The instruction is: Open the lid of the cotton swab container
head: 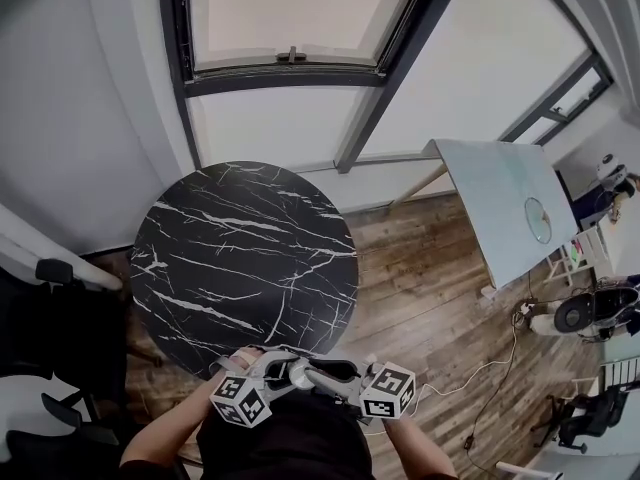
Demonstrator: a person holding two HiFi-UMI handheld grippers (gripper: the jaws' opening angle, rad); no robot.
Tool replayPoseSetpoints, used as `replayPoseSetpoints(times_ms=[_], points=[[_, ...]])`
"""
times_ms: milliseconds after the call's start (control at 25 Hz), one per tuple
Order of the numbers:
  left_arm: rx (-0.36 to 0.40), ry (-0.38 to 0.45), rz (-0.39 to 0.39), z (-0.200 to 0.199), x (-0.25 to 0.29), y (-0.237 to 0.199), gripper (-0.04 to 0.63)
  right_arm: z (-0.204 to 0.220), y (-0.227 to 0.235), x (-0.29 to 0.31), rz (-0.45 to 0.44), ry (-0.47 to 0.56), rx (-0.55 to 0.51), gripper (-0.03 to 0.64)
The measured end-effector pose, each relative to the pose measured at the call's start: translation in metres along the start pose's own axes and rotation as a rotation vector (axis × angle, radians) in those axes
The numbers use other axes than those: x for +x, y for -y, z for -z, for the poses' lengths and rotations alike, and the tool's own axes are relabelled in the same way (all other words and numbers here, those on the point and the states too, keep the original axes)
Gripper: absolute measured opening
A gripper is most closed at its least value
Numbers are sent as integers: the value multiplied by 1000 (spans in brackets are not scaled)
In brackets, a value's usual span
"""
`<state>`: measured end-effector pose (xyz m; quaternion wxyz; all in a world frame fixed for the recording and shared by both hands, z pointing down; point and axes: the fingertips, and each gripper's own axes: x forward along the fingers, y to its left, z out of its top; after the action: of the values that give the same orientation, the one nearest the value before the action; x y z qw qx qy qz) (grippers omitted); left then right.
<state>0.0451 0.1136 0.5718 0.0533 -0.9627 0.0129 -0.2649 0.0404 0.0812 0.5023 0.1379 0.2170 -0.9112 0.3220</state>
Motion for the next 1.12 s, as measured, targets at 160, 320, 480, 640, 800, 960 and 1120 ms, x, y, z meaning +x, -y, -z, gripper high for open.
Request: replayPoseSetpoints(times_ms=[160, 320, 480, 640, 800, 960, 1120], points=[[-93, 38, 62, -3, -7, 7, 230, -5, -7, 1, 23, -9, -95, 86], [-183, 56, 118, -3, -11, 8, 232, -7, -7, -4, -8, -17, -126, 162], [-201, 49, 119, -2, -15, 0, 232, -4, -13, -1, -19, -40, -210, 250], [-205, 45, 135, -8, -14, -2, 232, 3, -19, 6, -16, -70, -286, 268], [-192, 33, 158, -9, -14, -1, 232, 1, -26, 12, -4, -79, -331, 270], [-184, 34, 169, -13, -15, 0, 232, 10, -24, 11, 7, -84, -374, 259], [-193, 50, 163, -17, -15, -2, 236, 4, -24, 10, 5, -47, -356, 253]])
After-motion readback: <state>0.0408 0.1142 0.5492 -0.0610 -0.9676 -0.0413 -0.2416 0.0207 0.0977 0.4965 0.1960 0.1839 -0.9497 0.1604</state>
